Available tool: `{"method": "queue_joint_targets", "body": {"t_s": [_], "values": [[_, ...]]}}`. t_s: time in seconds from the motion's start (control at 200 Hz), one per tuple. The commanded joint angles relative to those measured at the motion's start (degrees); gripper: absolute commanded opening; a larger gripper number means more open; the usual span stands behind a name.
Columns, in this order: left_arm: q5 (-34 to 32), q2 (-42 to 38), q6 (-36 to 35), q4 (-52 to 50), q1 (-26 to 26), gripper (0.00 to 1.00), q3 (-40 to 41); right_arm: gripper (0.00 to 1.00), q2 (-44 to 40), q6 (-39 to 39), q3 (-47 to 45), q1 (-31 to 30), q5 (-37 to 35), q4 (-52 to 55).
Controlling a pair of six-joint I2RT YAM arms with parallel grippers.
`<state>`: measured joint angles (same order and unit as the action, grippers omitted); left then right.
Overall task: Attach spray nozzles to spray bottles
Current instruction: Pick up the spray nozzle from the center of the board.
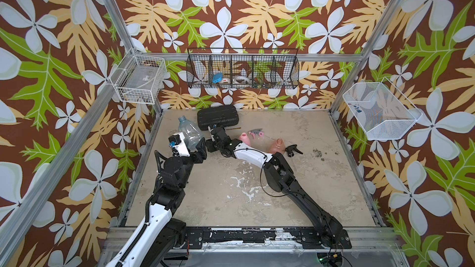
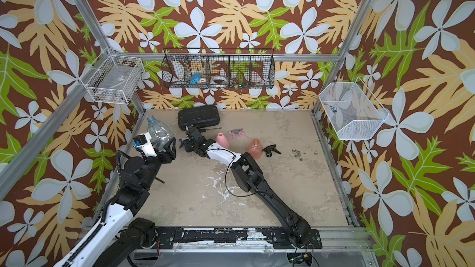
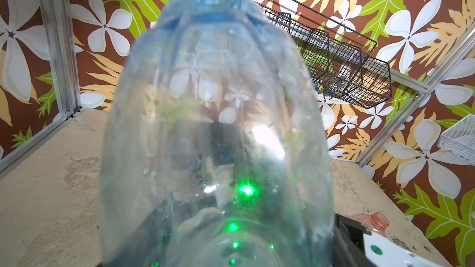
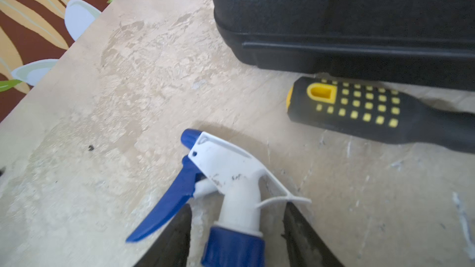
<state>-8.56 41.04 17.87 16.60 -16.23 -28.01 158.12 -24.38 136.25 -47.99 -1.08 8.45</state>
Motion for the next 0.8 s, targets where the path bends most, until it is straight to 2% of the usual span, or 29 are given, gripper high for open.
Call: {"method": "queue_joint_targets", "body": {"t_s": [0.0,0.17,0.36,0.51,0.585,0.796], "values": [[0.53,-0.02,0.59,1.33,0.14,0.71,0.31,0.52,1.6,0.95,0.5,-0.39,-1.45,-0.11],[0.35,-0.52,0.49,1.3,0.11,0.71,1.25,0.33,1.15,1.33,-0.59,-0.5,-2.37,0.22],[0.77,-0.67,0.68,2.23,0.11,0.72,2.52,0.22,-3.17,2.58,-5.4,-0.71,-1.9,-0.85],[1.68,-0.27,1.52,3.03,0.06,0.72,3.26,0.18,-8.64,1.48,-11.86,-1.15,-1.6,0.13],[2.64,-0.5,1.92,3.83,0.14,0.72,3.83,0.16,-13.67,0.06,-19.0,-1.64,-1.64,-1.08],[5.66,-1.26,1.49,5.92,0.06,0.72,4.41,0.15,-33.25,-3.09,-47.38,-2.29,-0.49,-11.1]]}}
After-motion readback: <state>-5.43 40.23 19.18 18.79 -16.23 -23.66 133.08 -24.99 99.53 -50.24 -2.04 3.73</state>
